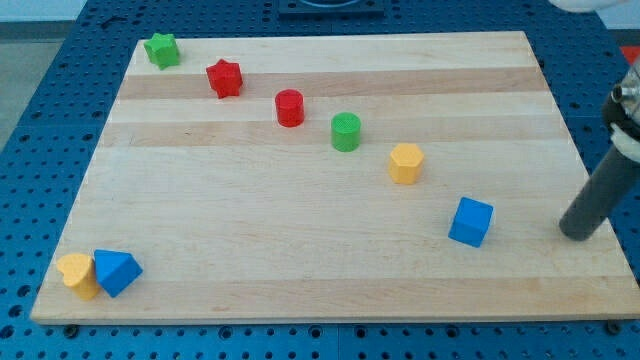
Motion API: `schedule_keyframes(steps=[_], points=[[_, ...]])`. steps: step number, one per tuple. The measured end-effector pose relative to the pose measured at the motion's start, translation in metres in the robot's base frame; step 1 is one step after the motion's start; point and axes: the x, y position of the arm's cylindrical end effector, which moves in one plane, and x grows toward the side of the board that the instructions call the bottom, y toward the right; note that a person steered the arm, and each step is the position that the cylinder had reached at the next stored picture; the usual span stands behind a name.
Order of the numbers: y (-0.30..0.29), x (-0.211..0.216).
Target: Move the blue cube closer to the yellow hexagon
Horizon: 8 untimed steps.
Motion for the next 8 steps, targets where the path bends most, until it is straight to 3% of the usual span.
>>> schedule_keyframes(steps=[4, 8], points=[[-0.100, 0.003], [-0.118, 0.000]])
